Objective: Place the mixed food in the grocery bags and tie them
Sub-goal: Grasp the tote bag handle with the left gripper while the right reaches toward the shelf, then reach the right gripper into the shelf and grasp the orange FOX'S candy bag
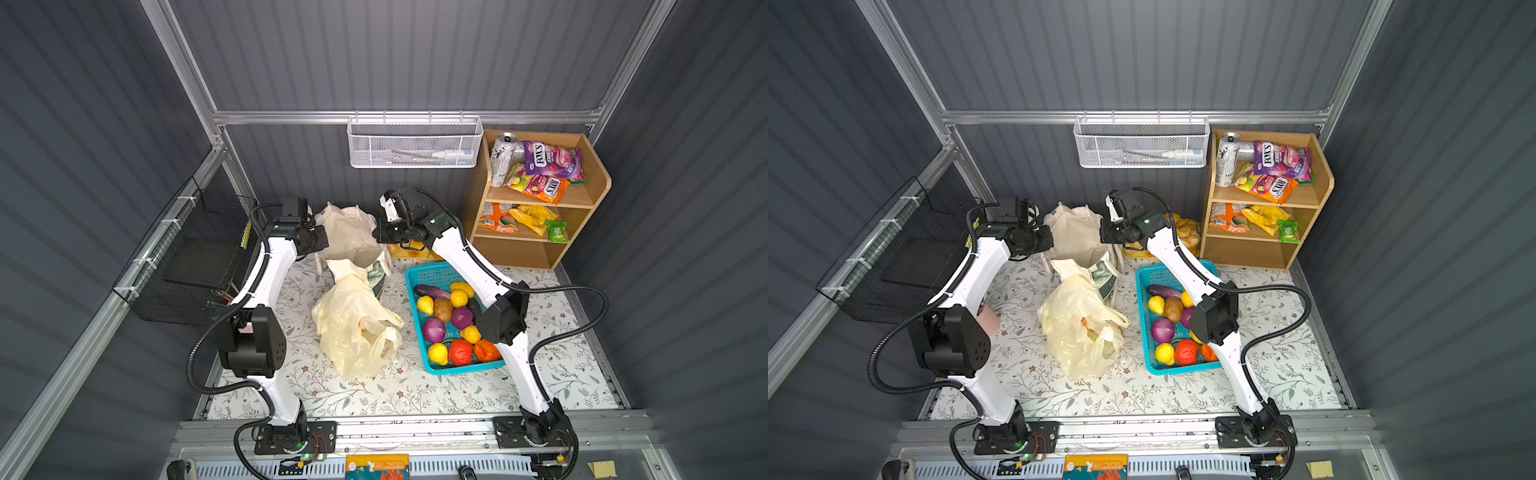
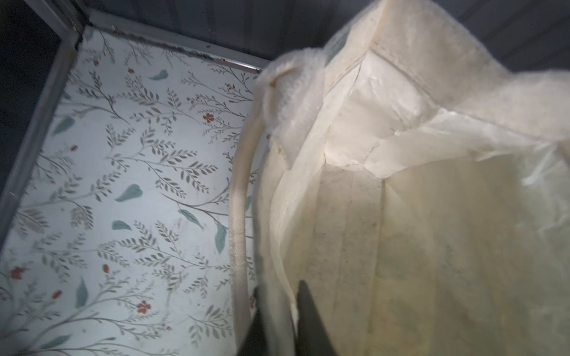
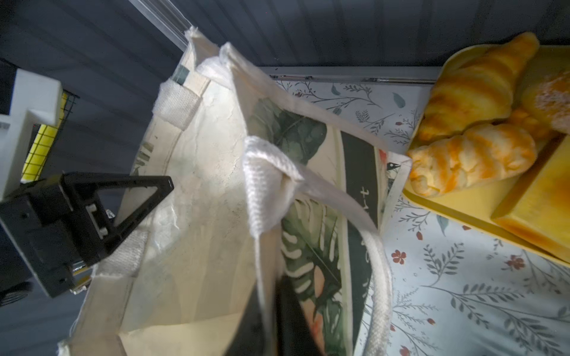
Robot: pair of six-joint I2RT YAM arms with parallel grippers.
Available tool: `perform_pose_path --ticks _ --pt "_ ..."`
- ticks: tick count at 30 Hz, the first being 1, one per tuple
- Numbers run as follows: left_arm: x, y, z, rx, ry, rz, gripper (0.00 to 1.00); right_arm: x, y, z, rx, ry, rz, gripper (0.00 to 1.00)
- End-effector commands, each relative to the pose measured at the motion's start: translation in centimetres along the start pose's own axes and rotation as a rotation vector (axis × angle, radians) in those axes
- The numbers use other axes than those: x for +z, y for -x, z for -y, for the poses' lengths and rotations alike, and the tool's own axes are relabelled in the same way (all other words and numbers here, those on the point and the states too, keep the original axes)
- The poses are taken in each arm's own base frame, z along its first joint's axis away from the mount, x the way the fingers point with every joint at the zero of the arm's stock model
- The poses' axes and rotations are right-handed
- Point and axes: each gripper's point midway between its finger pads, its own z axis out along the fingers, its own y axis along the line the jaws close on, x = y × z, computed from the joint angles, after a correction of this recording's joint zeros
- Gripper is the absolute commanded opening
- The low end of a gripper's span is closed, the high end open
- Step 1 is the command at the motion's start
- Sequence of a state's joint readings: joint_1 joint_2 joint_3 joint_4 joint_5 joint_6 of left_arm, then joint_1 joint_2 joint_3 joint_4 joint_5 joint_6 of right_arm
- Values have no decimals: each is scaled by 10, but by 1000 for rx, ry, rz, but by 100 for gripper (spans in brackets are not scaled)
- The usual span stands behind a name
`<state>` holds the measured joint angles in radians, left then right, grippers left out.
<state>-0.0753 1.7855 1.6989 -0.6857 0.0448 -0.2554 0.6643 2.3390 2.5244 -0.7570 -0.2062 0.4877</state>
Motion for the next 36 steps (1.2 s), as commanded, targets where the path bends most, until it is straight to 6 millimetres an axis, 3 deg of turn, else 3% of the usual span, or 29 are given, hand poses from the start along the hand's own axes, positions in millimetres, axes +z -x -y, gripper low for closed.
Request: perform_pose_path --ticks 1,6,10,15,22,23,26,32,34,36 --pt "-20 -3 8 26 -36 20 0 -47 11 -18 -59 24 34 0" --pt "-47 -12 7 14 -37 34 0 -98 -1 -7 -86 -37 78 0" --pt "-55 -24 5 19 -34 18 0 -118 -17 14 -56 -73 103 0" --pt "-55 -34 1 11 -26 13 0 -101 -40 31 0 -59 54 0" --pt "-49 -42 -9 10 14 8 0 -72 -41 27 18 -6 9 0" --pt "-45 -45 -9 10 16 -2 0 -70 -40 26 17 0 3 5" --pt "-37 -52 -11 16 16 -25 0 -86 -25 26 8 15 26 45" --pt "-41 -45 -6 16 -8 15 0 -181 19 39 12 17 197 78" --pt "-40 -45 -6 17 -10 14 0 -212 24 50 16 -25 260 97" --pt "-42 -41 -5 20 -11 31 0 -242 25 70 57 -74 338 99"
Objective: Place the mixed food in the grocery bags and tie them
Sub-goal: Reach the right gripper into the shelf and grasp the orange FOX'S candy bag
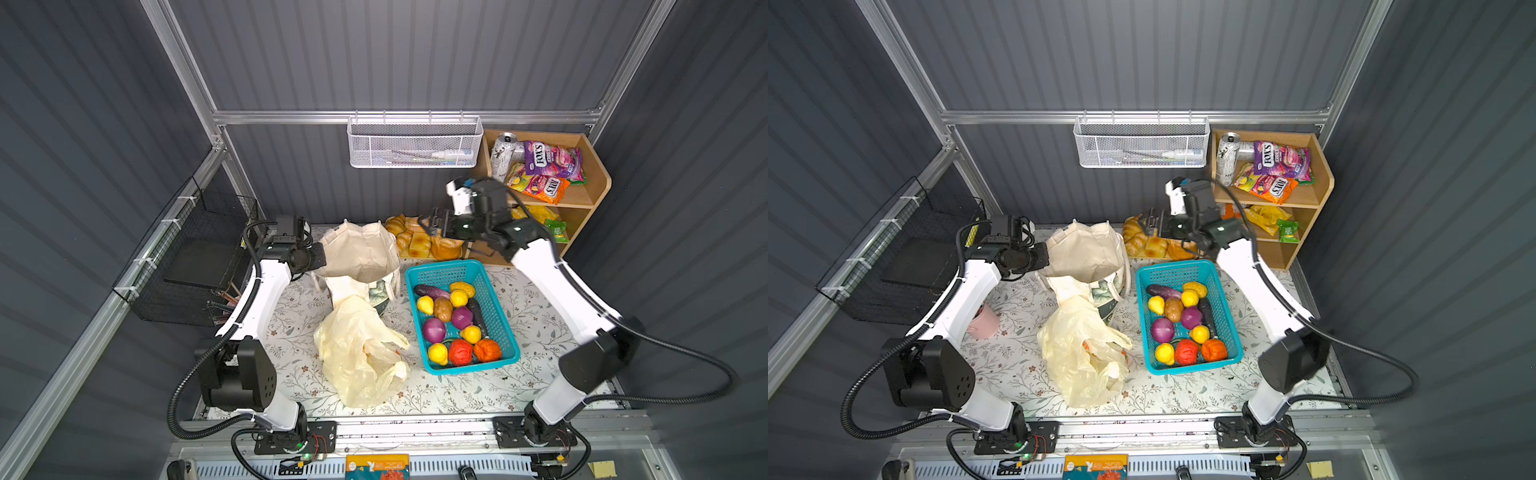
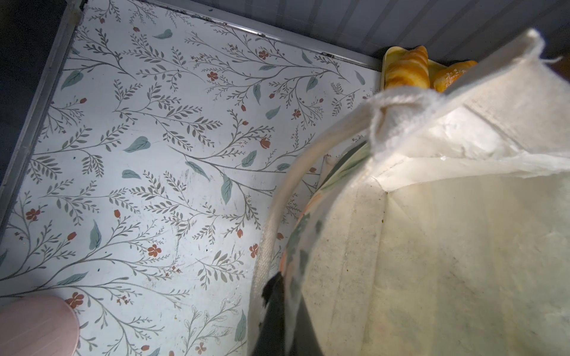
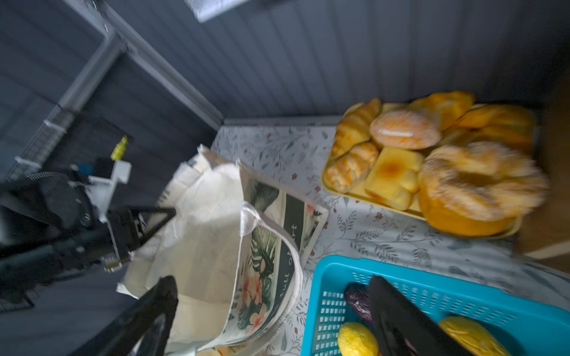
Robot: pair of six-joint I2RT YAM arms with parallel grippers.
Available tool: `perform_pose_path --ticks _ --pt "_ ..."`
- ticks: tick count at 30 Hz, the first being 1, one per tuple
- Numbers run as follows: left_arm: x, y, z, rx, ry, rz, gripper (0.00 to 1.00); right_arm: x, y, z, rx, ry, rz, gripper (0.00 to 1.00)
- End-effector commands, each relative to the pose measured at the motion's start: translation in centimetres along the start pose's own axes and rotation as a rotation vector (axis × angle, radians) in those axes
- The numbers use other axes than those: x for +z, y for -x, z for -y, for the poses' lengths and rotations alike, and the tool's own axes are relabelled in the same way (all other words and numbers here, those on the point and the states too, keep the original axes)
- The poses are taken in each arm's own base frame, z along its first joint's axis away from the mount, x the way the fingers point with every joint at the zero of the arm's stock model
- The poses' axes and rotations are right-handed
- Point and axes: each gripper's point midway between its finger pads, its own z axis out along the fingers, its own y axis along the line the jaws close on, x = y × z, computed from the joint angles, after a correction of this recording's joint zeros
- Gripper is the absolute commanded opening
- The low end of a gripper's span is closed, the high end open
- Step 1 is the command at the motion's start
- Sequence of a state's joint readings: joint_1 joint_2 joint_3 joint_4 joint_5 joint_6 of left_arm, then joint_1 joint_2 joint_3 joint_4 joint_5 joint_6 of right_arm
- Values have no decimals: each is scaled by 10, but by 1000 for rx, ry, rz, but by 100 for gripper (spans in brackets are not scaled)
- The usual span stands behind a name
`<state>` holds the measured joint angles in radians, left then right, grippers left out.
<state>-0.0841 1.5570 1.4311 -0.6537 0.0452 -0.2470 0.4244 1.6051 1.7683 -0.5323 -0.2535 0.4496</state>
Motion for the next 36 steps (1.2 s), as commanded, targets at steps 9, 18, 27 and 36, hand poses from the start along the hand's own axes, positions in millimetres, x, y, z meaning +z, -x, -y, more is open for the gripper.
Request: perform_pose_path --ticks 9,18,27,36 --pt "-5 11 3 9 -25 51 0 -141 1 123 242 -258 296 99" --pt "-2 11 7 0 -47 45 0 -206 1 226 636 -302 524 84" --pt "5 -2 8 -2 -67 17 0 -206 87 238 666 -138 613 78" --pt "15 -13 14 -28 -119 -13 0 -181 136 264 640 -60 599 66"
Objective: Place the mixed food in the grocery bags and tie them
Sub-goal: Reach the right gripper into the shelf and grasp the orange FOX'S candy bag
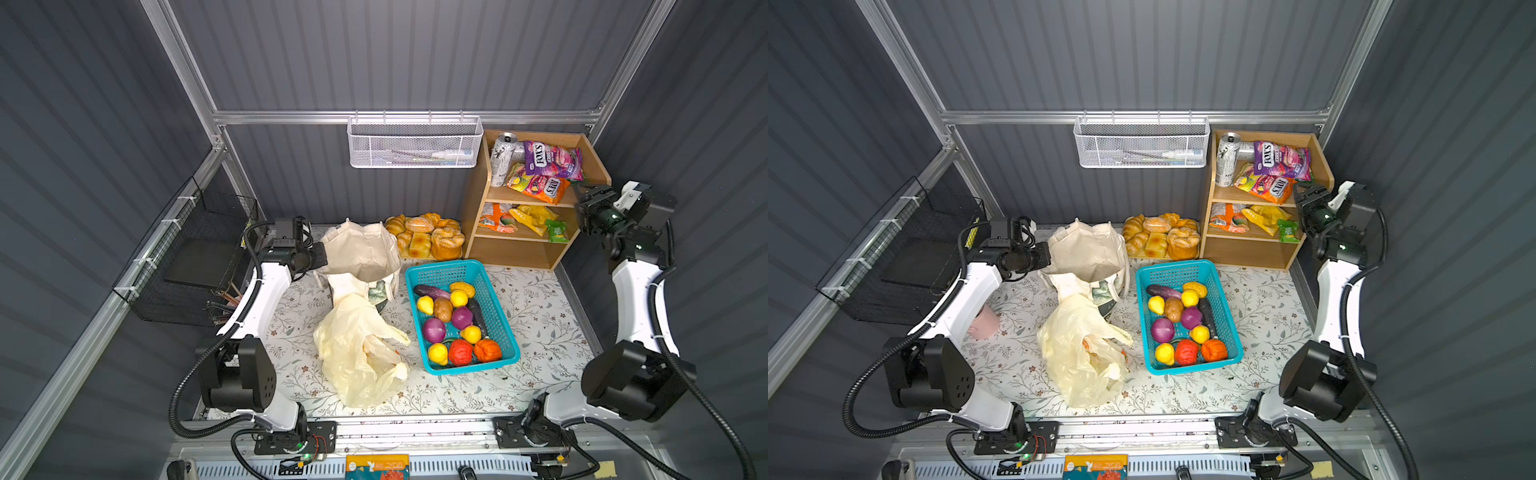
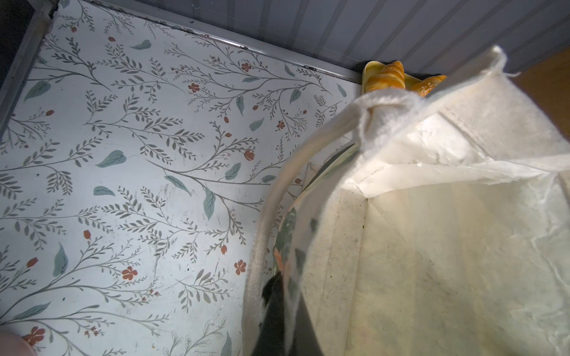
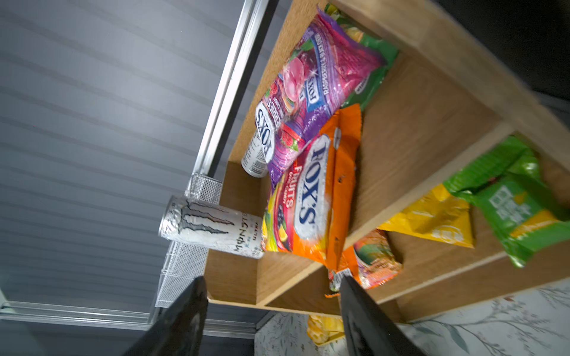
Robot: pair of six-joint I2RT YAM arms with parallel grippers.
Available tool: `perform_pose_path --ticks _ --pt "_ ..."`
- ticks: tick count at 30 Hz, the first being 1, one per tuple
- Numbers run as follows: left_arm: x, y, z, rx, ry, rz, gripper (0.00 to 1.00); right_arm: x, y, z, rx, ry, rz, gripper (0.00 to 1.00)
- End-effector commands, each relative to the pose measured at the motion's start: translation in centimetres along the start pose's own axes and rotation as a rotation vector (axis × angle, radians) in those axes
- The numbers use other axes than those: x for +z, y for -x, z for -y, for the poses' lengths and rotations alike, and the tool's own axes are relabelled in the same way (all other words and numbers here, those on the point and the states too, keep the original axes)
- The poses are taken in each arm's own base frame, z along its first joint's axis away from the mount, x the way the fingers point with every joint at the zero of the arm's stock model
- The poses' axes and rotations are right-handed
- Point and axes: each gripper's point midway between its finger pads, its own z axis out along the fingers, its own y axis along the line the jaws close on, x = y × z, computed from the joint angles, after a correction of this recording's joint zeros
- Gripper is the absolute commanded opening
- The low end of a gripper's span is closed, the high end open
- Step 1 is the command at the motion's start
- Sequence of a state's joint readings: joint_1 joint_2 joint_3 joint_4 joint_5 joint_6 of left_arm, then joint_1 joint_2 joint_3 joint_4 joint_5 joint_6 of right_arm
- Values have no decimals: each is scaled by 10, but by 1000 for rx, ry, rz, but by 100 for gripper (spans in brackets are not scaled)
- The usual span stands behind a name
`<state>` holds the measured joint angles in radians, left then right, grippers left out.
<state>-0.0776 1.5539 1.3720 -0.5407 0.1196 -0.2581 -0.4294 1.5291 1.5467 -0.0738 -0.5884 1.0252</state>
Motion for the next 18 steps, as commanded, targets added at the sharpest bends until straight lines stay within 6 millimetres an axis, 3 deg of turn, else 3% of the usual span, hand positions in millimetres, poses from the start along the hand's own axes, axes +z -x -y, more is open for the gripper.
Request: perform_pose_path --ticks 1,18 --pt "5 -16 4 -25 -38 -50 0 14 4 -10 -9 53 -32 65" --pt "3 -5 10 -31 -60 -21 0 57 -14 27 -11 -58 -107 63"
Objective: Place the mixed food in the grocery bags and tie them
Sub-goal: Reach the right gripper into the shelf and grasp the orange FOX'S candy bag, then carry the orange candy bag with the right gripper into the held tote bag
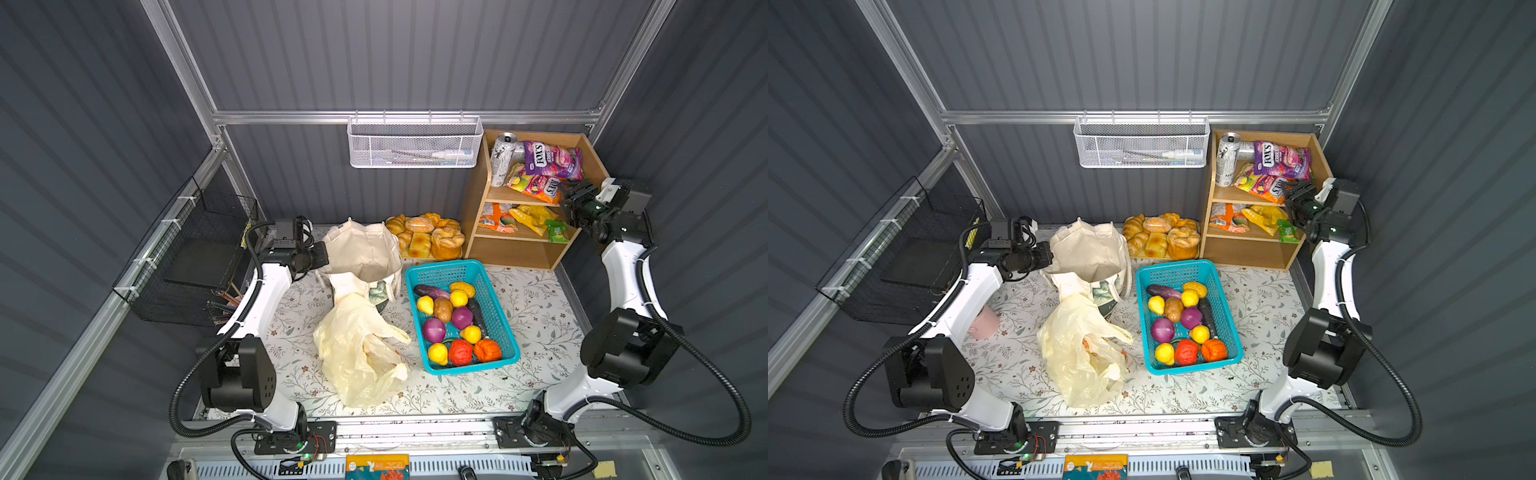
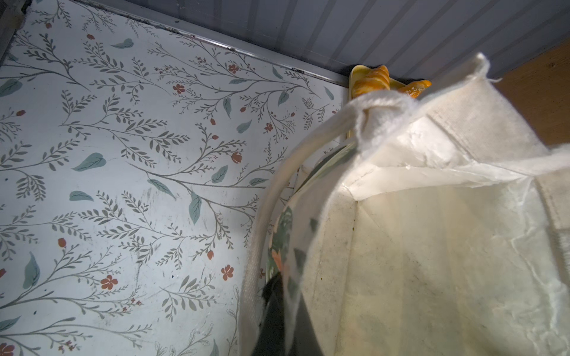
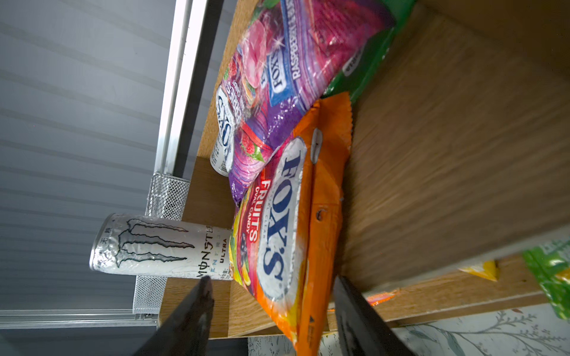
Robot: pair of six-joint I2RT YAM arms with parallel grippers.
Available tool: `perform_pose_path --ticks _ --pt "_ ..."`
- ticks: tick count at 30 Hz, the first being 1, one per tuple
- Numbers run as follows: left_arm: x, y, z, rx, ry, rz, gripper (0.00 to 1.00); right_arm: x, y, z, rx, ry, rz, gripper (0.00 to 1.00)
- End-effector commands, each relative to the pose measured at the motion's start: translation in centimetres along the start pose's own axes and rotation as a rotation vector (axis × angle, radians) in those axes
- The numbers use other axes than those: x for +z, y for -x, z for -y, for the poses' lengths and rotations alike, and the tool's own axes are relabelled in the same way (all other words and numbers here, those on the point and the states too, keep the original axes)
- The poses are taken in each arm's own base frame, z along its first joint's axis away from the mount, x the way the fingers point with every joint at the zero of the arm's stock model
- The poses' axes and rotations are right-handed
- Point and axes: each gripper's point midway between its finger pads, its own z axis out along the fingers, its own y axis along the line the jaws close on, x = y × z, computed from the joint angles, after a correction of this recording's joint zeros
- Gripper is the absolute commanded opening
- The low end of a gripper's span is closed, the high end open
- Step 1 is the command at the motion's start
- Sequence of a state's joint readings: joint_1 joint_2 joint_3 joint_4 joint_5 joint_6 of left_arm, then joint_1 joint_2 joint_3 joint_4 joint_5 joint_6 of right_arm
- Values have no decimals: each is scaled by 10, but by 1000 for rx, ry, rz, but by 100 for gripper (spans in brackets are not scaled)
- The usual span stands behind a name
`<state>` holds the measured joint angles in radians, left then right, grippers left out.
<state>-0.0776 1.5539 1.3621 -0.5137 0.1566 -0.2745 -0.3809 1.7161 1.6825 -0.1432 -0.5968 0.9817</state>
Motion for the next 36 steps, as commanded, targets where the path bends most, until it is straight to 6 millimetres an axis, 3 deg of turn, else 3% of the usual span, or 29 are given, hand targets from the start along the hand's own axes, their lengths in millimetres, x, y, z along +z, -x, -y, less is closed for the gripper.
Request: perform_pose_path --ticks 1,9,17,20,23,28,36 --pt "2 -6 3 -19 -18 -28 0 5 1 -5 -29 2 -6 63" --pt "4 -10 0 -22 -9 -38 0 20 2 -4 -33 -6 -35 63" --pt "4 -9 -1 -23 -5 -35 0 45 -3 10 32 -10 -69 61" --pt "4 -8 -1 -22 0 -32 0 54 -4 14 63 7 -82 48" --pt "4 -7 -1 -23 2 -35 0 55 -6 6 72 45 -93 20" --pt "7 -10 -3 -28 6 -45 0 40 -6 -21 71 121 -90 0" --pt "14 -12 -8 -16 25 -61 0 -19 -15 -76 17 239 -23 0"
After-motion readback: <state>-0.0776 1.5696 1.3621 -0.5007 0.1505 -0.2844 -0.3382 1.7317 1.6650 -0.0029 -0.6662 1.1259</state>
